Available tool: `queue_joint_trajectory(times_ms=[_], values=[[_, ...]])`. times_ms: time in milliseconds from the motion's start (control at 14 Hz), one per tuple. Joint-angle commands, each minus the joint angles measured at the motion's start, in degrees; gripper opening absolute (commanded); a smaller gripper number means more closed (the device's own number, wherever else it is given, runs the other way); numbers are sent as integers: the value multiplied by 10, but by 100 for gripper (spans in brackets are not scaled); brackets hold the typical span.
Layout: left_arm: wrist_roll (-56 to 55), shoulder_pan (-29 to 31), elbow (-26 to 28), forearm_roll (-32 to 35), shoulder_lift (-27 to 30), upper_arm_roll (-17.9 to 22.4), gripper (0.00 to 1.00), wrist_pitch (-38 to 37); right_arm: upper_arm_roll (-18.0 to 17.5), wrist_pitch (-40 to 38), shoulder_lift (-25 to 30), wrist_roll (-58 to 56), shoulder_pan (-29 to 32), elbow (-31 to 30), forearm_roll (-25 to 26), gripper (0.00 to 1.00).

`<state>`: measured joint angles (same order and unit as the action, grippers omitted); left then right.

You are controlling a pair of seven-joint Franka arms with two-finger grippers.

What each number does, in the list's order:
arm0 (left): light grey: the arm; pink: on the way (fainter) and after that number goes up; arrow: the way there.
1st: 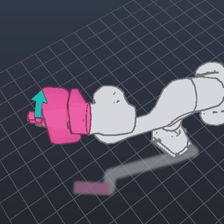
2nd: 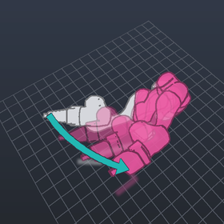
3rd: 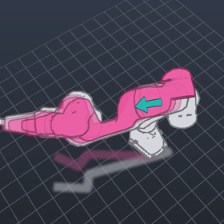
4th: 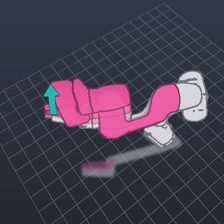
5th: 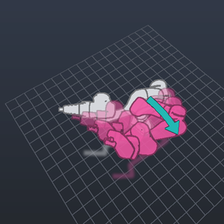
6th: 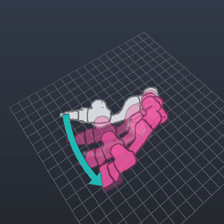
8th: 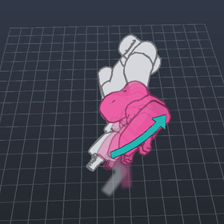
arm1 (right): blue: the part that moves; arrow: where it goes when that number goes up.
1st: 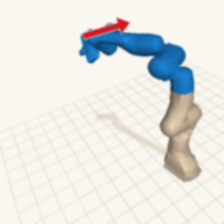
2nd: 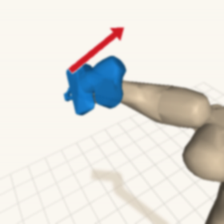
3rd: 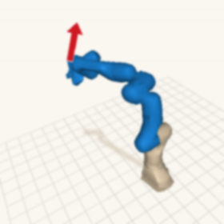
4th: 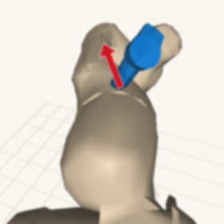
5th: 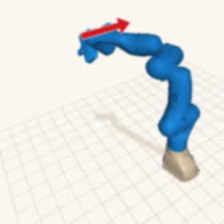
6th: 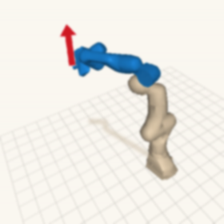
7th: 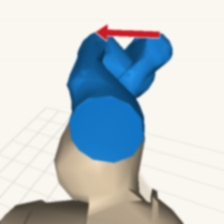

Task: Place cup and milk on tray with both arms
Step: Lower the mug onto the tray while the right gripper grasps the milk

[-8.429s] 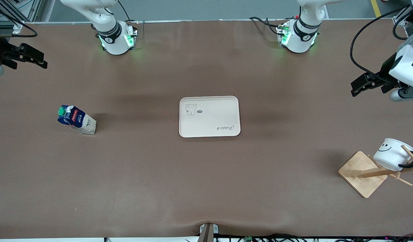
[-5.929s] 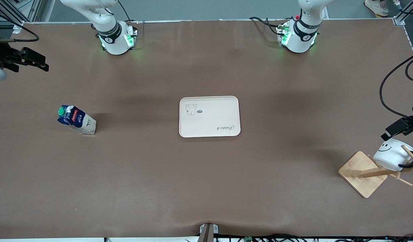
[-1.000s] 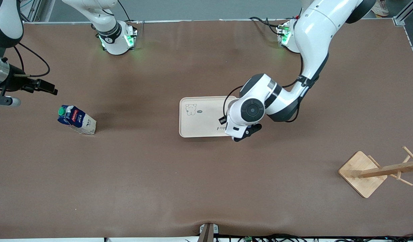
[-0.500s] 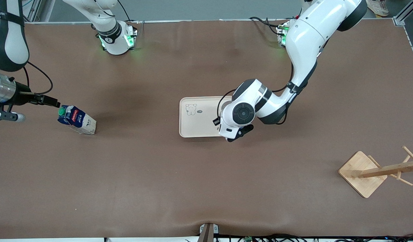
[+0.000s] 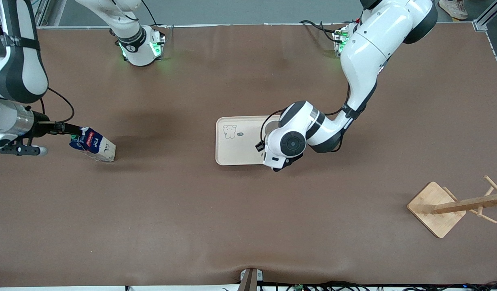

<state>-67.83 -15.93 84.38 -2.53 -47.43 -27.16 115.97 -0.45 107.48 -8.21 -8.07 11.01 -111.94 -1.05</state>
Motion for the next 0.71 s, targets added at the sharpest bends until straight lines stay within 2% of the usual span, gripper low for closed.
queue_joint_trajectory(times_ms=[0, 286, 357, 429, 643], values=[[11, -5, -17, -18, -18, 3, 0, 7, -3, 7, -16, -20, 7, 2, -7, 100], [2, -9, -16, -17, -27, 3, 2, 36, -3, 10, -23, -20, 6, 1, -7, 100], [2, -9, -16, -16, -25, 3, 67, 36, -3, 11, -23, -20, 7, -2, -7, 100], [12, -9, -16, -11, -21, 3, 100, 37, -3, 12, -24, -20, 7, -4, -8, 100], [7, 3, -19, -9, 13, 2, 100, 32, -3, 22, -24, -20, 6, -17, -7, 100]])
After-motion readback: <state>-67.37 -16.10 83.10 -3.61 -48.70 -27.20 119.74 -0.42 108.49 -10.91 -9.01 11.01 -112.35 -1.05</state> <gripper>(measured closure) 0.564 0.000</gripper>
